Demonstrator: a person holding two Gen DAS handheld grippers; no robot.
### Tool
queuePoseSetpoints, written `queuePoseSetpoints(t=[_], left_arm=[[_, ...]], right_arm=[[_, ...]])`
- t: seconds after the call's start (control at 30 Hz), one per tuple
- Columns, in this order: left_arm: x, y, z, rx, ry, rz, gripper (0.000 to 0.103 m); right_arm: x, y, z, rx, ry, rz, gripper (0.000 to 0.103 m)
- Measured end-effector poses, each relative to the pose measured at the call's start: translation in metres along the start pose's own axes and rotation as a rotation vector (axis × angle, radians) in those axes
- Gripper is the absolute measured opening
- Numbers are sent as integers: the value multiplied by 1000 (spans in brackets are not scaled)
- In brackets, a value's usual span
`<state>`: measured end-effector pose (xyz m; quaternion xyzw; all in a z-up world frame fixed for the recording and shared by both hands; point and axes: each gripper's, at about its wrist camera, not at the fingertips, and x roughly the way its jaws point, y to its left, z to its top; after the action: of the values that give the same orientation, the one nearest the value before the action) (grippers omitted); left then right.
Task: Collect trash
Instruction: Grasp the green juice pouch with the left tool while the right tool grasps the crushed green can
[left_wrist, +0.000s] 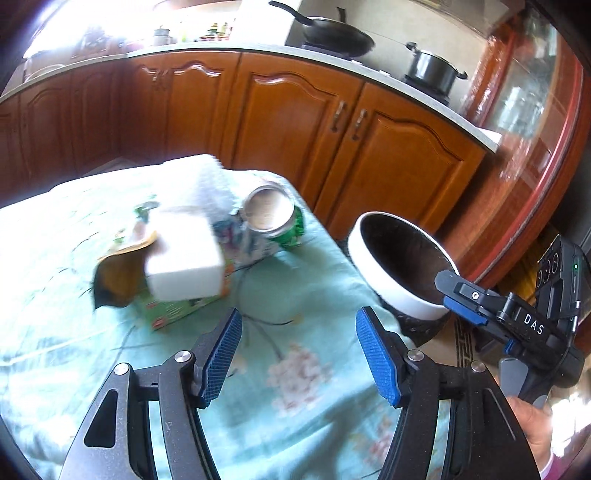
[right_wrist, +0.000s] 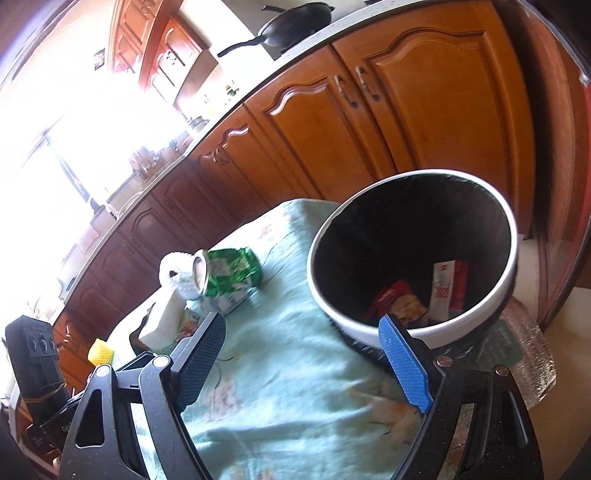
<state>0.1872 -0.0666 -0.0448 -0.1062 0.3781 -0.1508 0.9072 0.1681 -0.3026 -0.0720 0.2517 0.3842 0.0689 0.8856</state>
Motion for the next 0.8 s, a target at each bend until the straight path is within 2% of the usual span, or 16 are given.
queuePoseSetpoints(t=[0.43,0.6,0.73,0.8], left_arm=[[-52,62,-26,-159,-28,63,64],[-59,77,-22,-172,-51,109,64],[-50,82,-11,-148,-66,173,63],[-44,85,-5,-143,-70,191,59]], right_arm=[[29,47,-27,-68,88,53,87],[35,55,-30,-74,106,63,87],[39,59,-30,-76,114,62,87],[40,61,-30,-77,115,61,87]])
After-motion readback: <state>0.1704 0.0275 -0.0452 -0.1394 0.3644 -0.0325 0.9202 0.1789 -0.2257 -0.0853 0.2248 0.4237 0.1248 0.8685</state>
